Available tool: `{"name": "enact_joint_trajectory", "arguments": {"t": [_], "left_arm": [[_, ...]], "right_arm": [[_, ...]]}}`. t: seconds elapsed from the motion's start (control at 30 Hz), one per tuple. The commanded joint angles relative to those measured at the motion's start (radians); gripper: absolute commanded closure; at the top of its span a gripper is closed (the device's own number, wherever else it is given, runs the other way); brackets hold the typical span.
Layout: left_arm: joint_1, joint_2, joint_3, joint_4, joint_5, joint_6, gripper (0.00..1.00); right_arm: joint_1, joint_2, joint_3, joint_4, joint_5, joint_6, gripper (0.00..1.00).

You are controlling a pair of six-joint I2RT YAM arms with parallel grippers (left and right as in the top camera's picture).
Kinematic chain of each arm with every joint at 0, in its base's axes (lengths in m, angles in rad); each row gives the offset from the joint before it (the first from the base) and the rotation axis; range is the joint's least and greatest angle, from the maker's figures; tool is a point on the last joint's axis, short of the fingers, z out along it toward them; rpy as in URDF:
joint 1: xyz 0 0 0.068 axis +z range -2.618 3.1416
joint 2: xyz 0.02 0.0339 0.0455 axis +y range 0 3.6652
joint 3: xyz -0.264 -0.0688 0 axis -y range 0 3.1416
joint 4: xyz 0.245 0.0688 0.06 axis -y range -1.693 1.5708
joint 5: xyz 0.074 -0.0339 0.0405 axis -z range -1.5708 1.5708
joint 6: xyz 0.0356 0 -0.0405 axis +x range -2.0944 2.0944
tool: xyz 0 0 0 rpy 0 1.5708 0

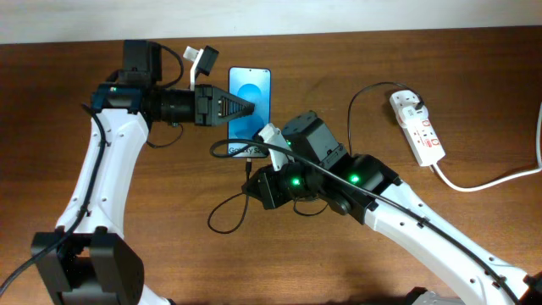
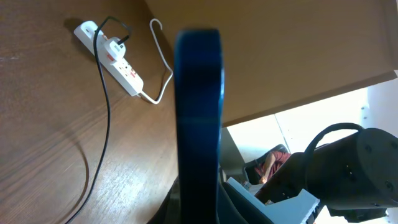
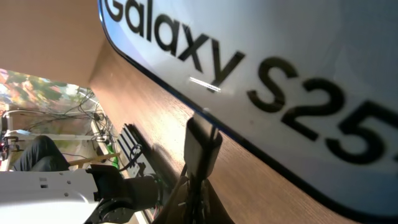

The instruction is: Plug charger to phone and switch on socket

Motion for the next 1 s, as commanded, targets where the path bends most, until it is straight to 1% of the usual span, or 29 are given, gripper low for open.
{"name": "enact_joint_trajectory", "arguments": {"t": [0.0,0.2,0.33,0.43,0.5,0.6,0.67,0.77,0.87,0.97], "left_arm": [[-0.008,-0.021,0.008,-0.006,0.143,-0.006,1.00],[-0.008,-0.021,0.008,-0.006,0.155,-0.007,1.00],[-0.008,-0.021,0.008,-0.005,0.221,-0.003,1.00],[-0.008,-0.021,0.008,-0.006,0.221,-0.003,1.00],[-0.007,-0.021,0.008,-0.005,0.221,-0.003,1.00],[-0.001,-0.021,0.008,-0.005,0.221,-0.003,1.00],[0.019,-0.021,0.008,-0.005,0.221,-0.004,1.00],[0.049,-0.021,0.008,-0.005,0.221,-0.004,1.00],[0.054,-0.021,0.008,-0.006,0.221,-0.003,1.00],[0.054,-0.021,0.008,-0.010,0.214,-0.003,1.00]], "right_arm": [[0.002,0.029,0.008,0.000,-0.026,0.015,0.96],[0.002,0.029,0.008,0.008,-0.027,0.015,0.96],[0.000,0.029,0.008,0.007,-0.027,0.012,0.96],[0.000,0.029,0.008,0.006,-0.032,0.011,0.96],[0.000,0.028,0.008,0.005,-0.084,-0.014,0.96],[0.000,0.000,0.008,-0.028,-0.093,-0.014,0.96],[0.000,-0.054,0.008,-0.087,-0.057,-0.014,0.96],[0.000,-0.129,0.008,-0.214,0.057,-0.014,0.96],[0.001,-0.114,-0.017,-0.336,0.202,-0.014,0.96],[0.000,-0.090,-0.082,-0.343,0.315,0.014,0.95]]}}
